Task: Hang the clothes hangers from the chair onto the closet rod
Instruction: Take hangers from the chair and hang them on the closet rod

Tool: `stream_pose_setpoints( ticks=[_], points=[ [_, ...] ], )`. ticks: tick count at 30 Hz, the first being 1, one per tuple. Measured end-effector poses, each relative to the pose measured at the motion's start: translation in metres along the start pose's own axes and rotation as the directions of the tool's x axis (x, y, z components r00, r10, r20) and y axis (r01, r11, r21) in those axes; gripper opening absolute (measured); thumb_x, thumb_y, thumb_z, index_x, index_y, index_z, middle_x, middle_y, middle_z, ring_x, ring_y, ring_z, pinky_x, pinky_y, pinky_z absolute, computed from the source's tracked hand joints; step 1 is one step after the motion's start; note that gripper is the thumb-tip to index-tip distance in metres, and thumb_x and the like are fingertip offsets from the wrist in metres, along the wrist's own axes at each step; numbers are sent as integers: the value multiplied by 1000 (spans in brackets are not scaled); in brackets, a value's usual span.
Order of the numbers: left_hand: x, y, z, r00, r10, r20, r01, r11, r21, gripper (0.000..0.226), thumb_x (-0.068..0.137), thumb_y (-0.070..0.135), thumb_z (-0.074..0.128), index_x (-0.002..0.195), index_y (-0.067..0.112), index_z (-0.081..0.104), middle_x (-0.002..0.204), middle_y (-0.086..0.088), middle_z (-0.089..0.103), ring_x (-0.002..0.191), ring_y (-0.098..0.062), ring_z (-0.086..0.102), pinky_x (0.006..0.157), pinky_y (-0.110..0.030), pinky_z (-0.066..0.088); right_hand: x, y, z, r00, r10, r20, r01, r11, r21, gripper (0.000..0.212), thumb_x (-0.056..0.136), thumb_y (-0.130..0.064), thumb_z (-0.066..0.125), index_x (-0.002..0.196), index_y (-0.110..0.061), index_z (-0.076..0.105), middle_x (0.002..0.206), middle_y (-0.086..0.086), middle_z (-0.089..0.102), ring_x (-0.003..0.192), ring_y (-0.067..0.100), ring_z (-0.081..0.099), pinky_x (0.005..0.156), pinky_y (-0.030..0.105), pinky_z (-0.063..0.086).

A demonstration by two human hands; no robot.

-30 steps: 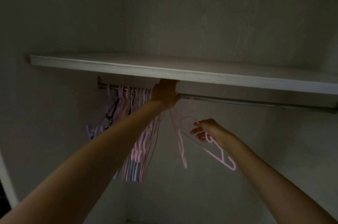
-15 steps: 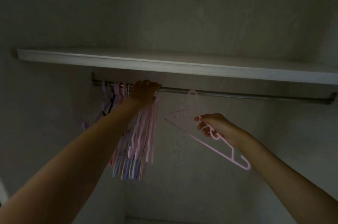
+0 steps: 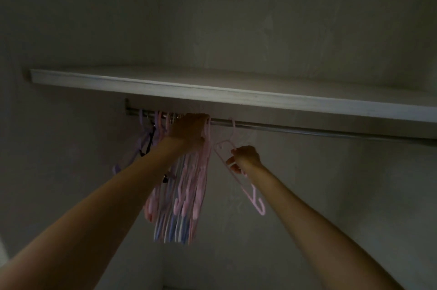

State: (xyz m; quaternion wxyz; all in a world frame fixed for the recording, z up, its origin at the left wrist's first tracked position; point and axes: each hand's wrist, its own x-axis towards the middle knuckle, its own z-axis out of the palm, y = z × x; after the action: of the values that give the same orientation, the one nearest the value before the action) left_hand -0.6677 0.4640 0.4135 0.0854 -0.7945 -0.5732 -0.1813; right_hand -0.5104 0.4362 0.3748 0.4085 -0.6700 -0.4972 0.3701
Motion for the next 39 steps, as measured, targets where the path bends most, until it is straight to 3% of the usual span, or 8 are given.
stream_pose_setpoints(
  ticks=[3,8,11,15,20,27,34,39],
  points=[
    [-1,0,-1,1000,1,11,-1,1000,-12,63,87,19,56,145,19,32,147,-7,38,136,-28,37,105,-38,39,-2,4,13,998,23,58,-19,998,-65,36,100,-16,34,126,4,49,110,19,69,57,16,58,50,21,47],
    [7,4,-6,1000,9,-27,-10,999,-39,54,92,35,51,141,16,36,144,-7,42,132,-28,39,105,-39,37,-7,-8,-10,980,-200,13,169,785,-596,52,100,-34,30,145,-8,29,145,14,40,129,31,44,104,35,37],
    [17,10,-8,998,47,-48,-53,992,-113,62,91,45,52,145,22,32,147,-3,39,134,-24,38,108,-38,35,9,-23,-36,846,-528,-77,308,601,-738,47,96,-29,41,140,-14,34,137,9,46,128,28,41,104,37,33],
    [34,20,6,990,140,-13,-140,974,-179,71,82,52,62,142,25,37,144,-1,44,131,-22,42,109,-36,37,43,-30,-46,791,-602,108,384,352,-854,45,91,-38,53,134,-28,43,138,-1,44,135,21,31,116,43,12],
    [46,19,24,972,149,-183,-185,963,-196,50,79,49,67,118,18,61,119,-2,66,112,-21,60,96,-34,48,60,-34,-48,756,-628,185,554,462,-693,37,85,-36,64,118,-19,59,119,1,63,111,19,58,89,23,39],
    [35,-4,17,927,148,-345,-230,950,-211,64,70,33,80,123,5,60,122,-13,64,116,-31,58,100,-36,44,62,-38,-23,705,-676,216,631,458,-626,47,79,-38,71,119,-17,58,120,-1,63,110,12,58,83,10,33],
    [27,-24,11,976,109,-187,-152,961,-230,60,76,44,72,127,15,56,127,-5,60,119,-23,56,100,-36,47,66,-39,-6,590,-774,232,678,318,-663,48,79,-43,69,119,-17,60,116,0,65,108,16,59,92,20,38],
    [20,-19,5,988,110,-105,-121,987,-102,65,81,47,64,138,22,44,138,-2,50,129,-21,44,105,-32,37,56,-27,-14,607,-771,193,584,269,-766,48,87,-36,60,132,-25,50,130,1,56,121,21,48,106,35,28]
  ],
)
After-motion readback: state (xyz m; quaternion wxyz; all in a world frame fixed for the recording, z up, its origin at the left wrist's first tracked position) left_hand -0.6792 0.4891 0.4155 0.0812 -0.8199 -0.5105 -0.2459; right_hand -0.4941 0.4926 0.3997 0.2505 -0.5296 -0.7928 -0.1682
